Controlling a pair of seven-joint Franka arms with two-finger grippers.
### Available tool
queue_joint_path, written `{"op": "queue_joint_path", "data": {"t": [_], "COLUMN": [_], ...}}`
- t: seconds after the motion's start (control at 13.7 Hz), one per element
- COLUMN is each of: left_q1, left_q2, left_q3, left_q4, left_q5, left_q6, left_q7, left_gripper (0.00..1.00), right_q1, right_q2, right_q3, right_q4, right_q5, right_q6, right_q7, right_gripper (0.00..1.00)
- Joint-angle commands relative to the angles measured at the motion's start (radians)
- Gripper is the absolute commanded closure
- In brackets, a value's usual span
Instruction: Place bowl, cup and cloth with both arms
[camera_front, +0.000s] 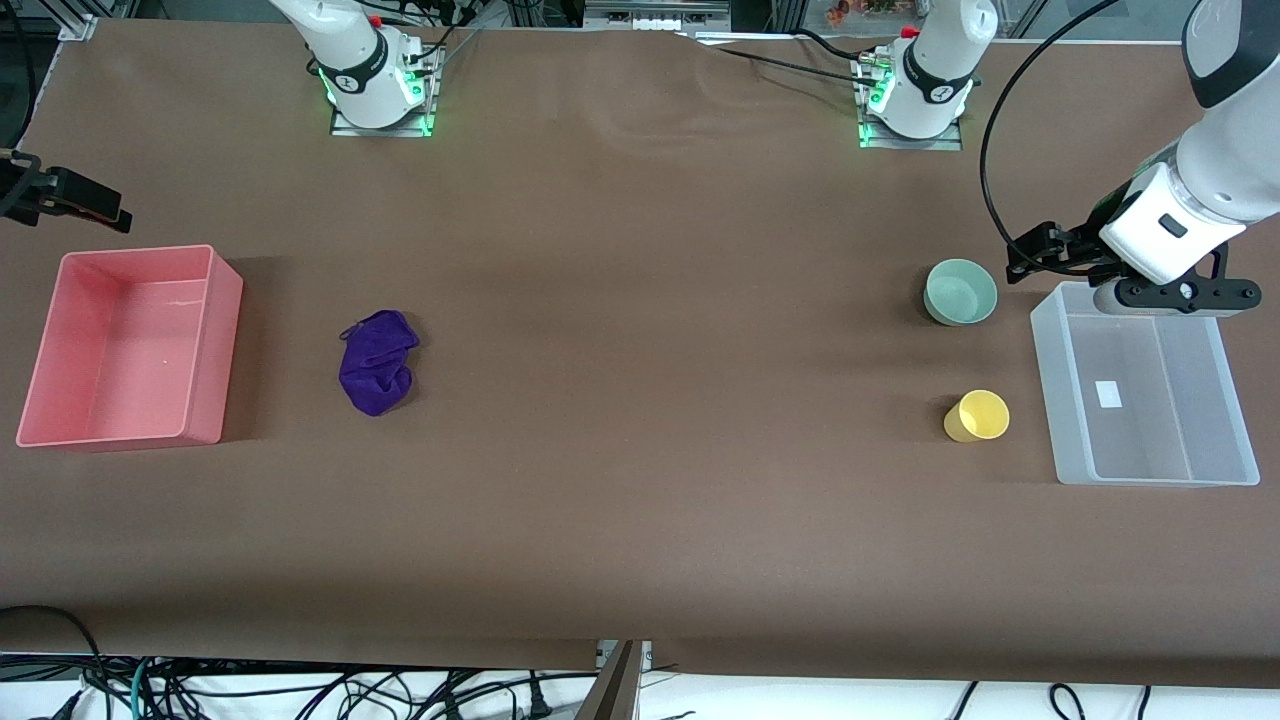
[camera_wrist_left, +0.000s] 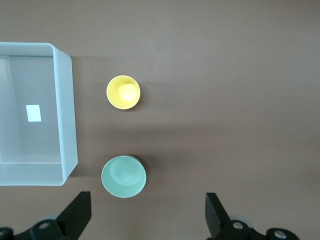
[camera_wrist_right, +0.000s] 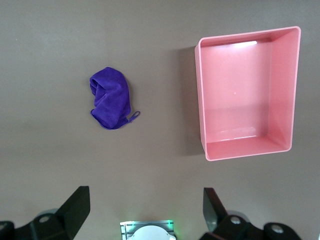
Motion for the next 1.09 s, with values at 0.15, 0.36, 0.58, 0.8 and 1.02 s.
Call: {"op": "queue_joint_path", "data": {"t": [0.15, 0.36, 0.58, 0.8, 1.02], "left_q1": [-0.013, -0.011, -0.01, -0.01, -0.01], "left_q2": [0.01, 0.004, 0.003, 0.001, 0.001], "left_q3": [0.005, 0.008, 0.011, 0.011, 0.012], "left_q4": [0.033, 0.034, 0.034, 0.034, 0.034], "left_q5": [0.026, 0.026, 0.026, 0.024, 0.024], "left_q6": [-0.023, -0.063, -0.067, -0.067, -0.067], "left_q7": [-0.012, -0.016, -0.017, -0.017, -0.017], "left_gripper": [0.0, 0.0, 0.0, 0.0, 0.0], "right_q1": [0.013, 0.013, 0.013, 0.013, 0.011], "right_q2": [0.002, 0.002, 0.004, 0.004, 0.004], "right_q3": [-0.011, -0.011, -0.011, -0.011, -0.011], "right_q4": [0.002, 0.002, 0.002, 0.002, 0.002], "right_q5": [0.013, 0.013, 0.013, 0.013, 0.013], "right_q6": [0.007, 0.007, 0.009, 0.009, 0.009], "right_q7": [-0.009, -0.009, -0.009, -0.009, -0.009], "right_gripper": [0.0, 0.0, 0.0, 0.0, 0.0]}}
